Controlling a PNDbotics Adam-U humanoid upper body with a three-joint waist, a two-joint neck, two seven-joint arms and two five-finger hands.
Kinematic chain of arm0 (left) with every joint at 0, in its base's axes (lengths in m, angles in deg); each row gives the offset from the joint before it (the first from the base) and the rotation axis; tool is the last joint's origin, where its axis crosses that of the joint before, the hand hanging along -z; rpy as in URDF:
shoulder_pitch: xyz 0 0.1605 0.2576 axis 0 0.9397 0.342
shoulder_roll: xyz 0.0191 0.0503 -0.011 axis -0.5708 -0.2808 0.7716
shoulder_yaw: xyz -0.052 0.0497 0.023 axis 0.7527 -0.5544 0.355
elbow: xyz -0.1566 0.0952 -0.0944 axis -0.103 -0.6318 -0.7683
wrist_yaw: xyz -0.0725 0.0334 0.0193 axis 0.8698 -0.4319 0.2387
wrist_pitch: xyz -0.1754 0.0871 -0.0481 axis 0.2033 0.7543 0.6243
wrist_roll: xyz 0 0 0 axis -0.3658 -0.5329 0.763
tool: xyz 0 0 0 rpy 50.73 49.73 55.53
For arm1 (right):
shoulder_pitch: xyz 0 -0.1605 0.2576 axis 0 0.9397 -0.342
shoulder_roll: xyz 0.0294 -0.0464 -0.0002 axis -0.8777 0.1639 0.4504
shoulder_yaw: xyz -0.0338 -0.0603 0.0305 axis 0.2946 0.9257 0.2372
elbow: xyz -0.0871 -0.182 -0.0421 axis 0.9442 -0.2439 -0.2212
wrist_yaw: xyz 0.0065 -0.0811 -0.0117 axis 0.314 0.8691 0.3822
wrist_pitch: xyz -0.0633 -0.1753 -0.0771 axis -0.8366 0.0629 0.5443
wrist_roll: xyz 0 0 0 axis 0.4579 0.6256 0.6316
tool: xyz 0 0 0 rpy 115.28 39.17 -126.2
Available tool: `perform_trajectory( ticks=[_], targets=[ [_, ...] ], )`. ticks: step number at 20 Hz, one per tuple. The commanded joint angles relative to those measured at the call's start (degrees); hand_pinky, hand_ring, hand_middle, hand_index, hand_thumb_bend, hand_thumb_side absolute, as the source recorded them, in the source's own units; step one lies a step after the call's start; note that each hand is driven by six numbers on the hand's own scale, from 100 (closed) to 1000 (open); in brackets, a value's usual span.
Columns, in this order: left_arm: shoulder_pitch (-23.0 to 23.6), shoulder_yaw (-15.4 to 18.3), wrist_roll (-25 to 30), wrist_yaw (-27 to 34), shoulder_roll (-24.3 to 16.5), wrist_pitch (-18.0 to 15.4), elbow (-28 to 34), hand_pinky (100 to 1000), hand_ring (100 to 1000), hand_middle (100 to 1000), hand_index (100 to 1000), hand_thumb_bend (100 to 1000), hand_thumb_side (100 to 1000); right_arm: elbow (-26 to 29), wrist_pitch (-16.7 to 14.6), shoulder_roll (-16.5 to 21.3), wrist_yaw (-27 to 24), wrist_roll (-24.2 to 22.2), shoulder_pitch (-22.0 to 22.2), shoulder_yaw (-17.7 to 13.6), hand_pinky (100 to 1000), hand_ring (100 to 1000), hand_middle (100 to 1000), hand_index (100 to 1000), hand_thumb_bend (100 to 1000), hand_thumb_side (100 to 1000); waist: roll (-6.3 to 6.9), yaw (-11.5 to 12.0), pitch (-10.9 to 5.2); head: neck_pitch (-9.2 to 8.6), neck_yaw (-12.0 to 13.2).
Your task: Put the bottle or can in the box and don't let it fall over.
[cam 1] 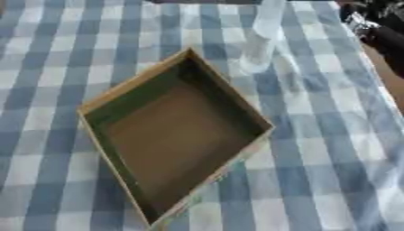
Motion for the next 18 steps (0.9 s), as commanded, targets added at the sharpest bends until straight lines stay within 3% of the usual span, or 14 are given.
perform_trajectory(
  ticks=[1, 11, 18],
  targets=[
    [-0.72, -0.05, 0.34, 0.25, -0.60, -0.01, 0.84, 1000, 1000, 1000, 696, 100, 565, -0.31, 0.25, 0.83, -0.32, -0.02, -1.30, 0.04, 1000, 1000, 1000, 1000, 100, 523, 0.15, 0.11, -1.78, -1.53, -0.38],
    [-1.28, -0.29, 0.66, 0.45, -0.16, 0.13, 0.97, 1000, 1000, 1000, 694, 100, 565, -1.64, 0.77, -0.29, -2.03, -1.06, -2.97, 1.61, 1000, 1000, 1000, 1000, 100, 525, 0.09, 1.06, -1.40, -5.46, -0.48],
    [-1.88, -0.51, 0.90, 0.69, 0.40, 0.27, 1.18, 1000, 1000, 1000, 692, 100, 565, -2.45, 0.39, -0.75, -3.25, -0.70, -4.36, 2.27, 1000, 1000, 1000, 1000, 100, 528, 0.14, 2.15, -0.86, -6.66, -1.15]
  ],
)
